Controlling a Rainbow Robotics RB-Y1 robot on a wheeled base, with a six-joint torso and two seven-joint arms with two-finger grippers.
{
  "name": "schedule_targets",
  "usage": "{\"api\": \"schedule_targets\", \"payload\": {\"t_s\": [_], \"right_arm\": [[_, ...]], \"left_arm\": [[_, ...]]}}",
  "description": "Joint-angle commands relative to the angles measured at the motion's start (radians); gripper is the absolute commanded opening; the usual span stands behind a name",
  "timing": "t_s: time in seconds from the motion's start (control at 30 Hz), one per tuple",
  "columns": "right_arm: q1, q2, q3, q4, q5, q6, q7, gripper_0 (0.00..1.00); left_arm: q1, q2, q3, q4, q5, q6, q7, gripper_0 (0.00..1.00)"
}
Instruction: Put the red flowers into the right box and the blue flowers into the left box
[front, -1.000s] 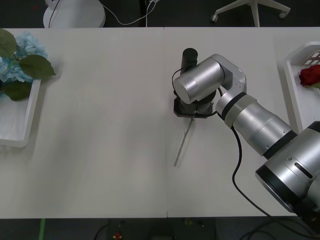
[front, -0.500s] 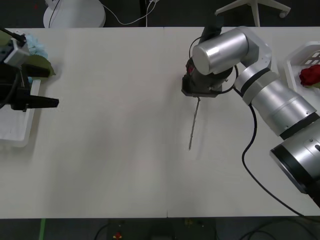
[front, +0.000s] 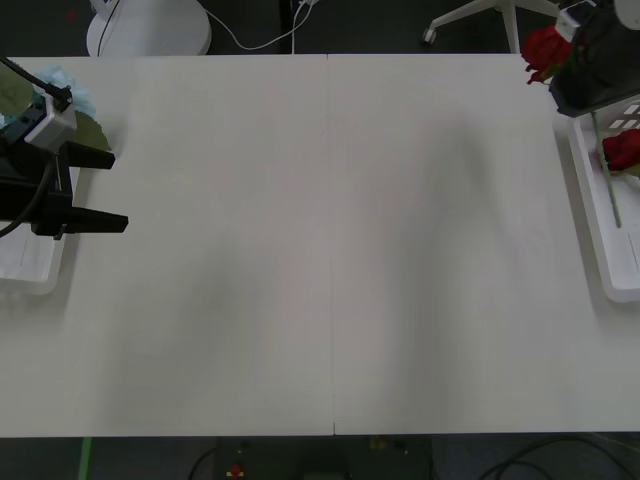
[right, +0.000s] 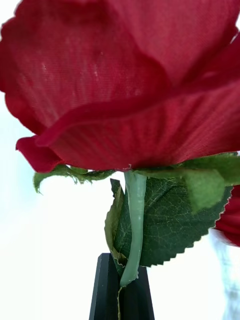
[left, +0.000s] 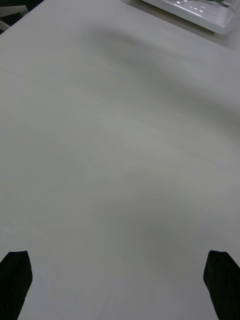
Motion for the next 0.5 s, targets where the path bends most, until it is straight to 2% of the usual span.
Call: {"api": "schedule_targets", "payload": {"t_s": [0.03, 0.23, 0.33, 0.5], "right_arm": [[-0.054, -0.117, -0.051, 0.042, 0.057, -0.043, 0.113, 0.00], [-0.054, -0.157, -0.051, 0.182, 0.229, -0.169, 0.224, 0.00], [-0.054, -0.154, -0.050, 0.269, 0.309, -0.261, 0.257, 0.00], [-0.054, -0.139, -0.047, 0.385, 0.377, -0.365, 0.265, 0.00]], "left_arm": [[-0.073, 0.049, 0.015, 0.051, 0.033, 0.091, -0.036, 1.00], [-0.130, 0.049, 0.008, 0.122, 0.052, 0.215, -0.036, 1.00], [-0.217, 0.055, -0.061, 0.169, 0.059, 0.265, -0.036, 1.00], [-0.368, 0.054, -0.236, 0.255, 0.101, 0.255, -0.036, 1.00]]}}
